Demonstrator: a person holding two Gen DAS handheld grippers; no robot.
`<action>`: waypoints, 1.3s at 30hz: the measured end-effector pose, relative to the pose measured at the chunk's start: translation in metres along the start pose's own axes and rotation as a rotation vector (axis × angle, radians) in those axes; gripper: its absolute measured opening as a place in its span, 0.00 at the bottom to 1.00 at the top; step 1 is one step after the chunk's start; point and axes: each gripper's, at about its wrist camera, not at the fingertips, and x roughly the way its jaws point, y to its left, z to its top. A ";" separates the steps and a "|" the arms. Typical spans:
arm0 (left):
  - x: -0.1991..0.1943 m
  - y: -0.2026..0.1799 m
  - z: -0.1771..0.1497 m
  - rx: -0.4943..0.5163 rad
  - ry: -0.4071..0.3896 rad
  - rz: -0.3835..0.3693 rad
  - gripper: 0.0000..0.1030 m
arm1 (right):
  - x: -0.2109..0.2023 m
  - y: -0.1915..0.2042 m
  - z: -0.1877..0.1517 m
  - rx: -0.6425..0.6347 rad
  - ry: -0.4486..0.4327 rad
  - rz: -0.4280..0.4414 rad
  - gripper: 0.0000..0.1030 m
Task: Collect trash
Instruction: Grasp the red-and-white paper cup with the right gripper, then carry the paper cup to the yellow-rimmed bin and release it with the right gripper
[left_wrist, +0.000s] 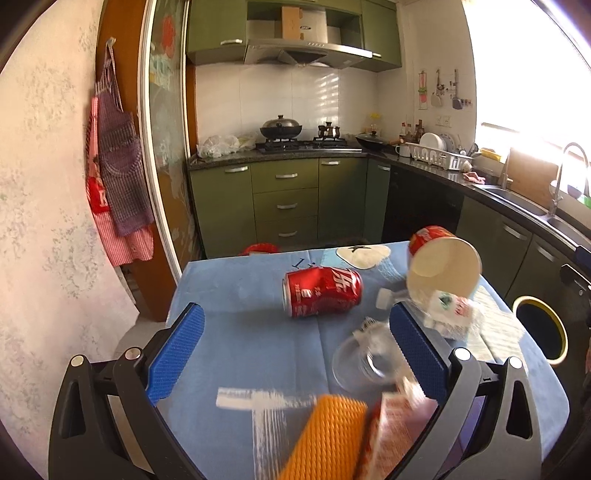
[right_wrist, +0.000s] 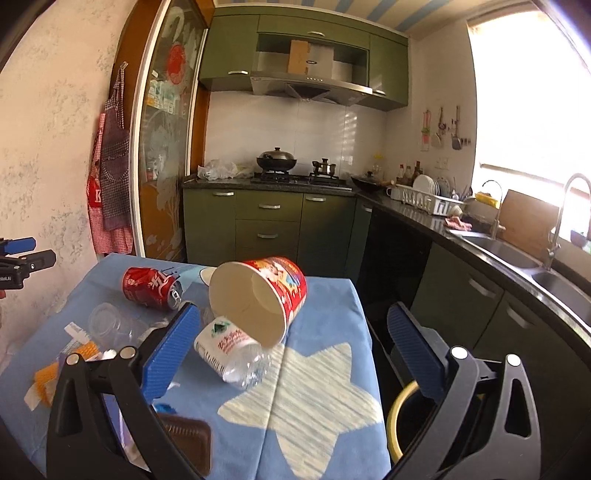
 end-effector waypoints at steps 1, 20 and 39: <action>0.018 0.006 0.006 -0.015 0.007 0.003 0.96 | 0.017 0.004 0.004 -0.027 0.011 -0.006 0.94; 0.156 0.036 -0.009 -0.094 0.113 0.011 0.96 | 0.215 0.032 -0.011 -0.259 0.208 -0.145 0.29; 0.159 0.022 -0.027 -0.056 0.141 -0.025 0.96 | 0.222 -0.075 0.043 0.200 0.480 0.096 0.02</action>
